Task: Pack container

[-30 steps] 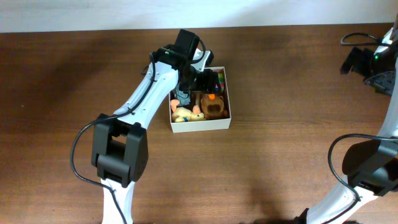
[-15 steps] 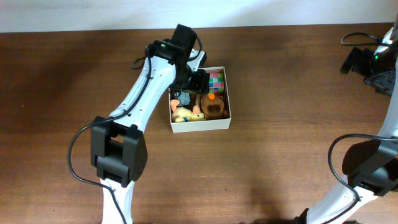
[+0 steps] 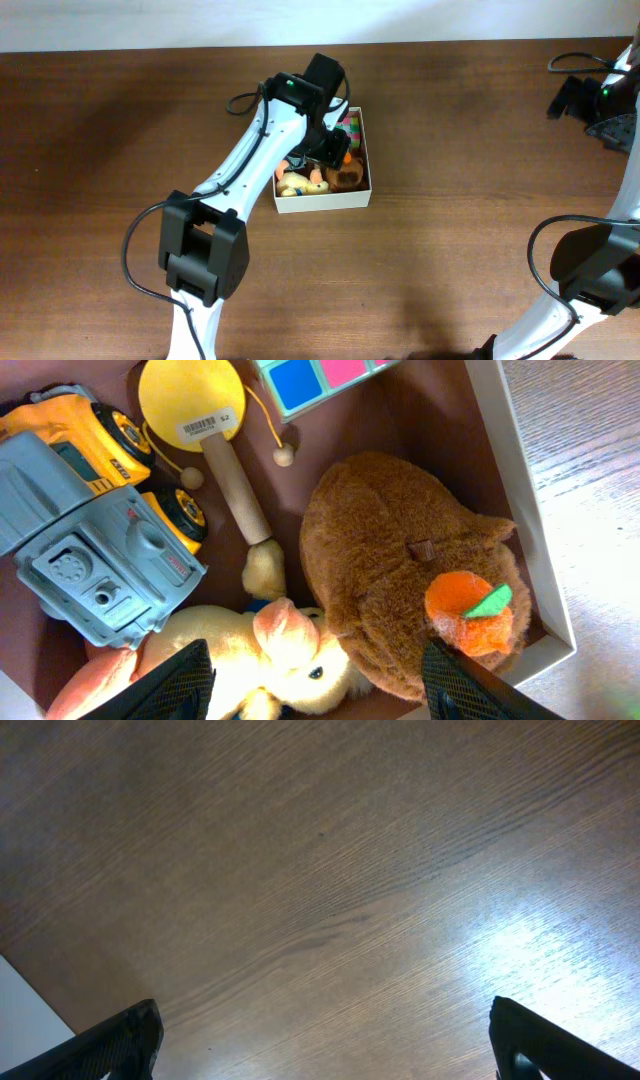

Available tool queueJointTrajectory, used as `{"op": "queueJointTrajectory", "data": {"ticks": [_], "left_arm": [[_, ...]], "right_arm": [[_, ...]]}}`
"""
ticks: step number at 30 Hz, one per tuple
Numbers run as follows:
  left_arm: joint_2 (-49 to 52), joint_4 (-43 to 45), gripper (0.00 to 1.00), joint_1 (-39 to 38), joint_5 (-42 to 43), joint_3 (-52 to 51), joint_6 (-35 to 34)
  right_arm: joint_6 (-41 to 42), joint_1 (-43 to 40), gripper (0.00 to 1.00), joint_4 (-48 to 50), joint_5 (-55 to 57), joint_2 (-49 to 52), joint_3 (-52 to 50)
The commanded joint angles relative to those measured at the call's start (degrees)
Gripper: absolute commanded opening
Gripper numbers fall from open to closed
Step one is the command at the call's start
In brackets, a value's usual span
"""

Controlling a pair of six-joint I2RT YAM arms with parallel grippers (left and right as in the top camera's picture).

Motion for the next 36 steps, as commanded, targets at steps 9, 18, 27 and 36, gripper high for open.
{"op": "queueJointTrajectory", "data": {"ticks": [9, 18, 27, 36], "left_arm": [[1.6, -0.1, 0.68, -0.4, -5.6, 0.9, 1.1], [3.1, 0.5, 0.69, -0.5, -5.6, 1.4, 0.9], [-0.5, -6.8, 0.69, 2.5, -5.8, 12.5, 0.4], [-6.8, -13.4, 0.99, 8.5, -7.4, 16.3, -2.3]], "right_arm": [[-0.3, 0.3, 0.99, 0.0, -0.3, -0.3, 0.4], [-0.3, 0.3, 0.99, 0.0, -0.3, -0.3, 0.4], [-0.3, 0.3, 0.99, 0.0, -0.3, -0.3, 0.4], [-0.3, 0.3, 0.99, 0.0, -0.3, -0.3, 0.4]]}}
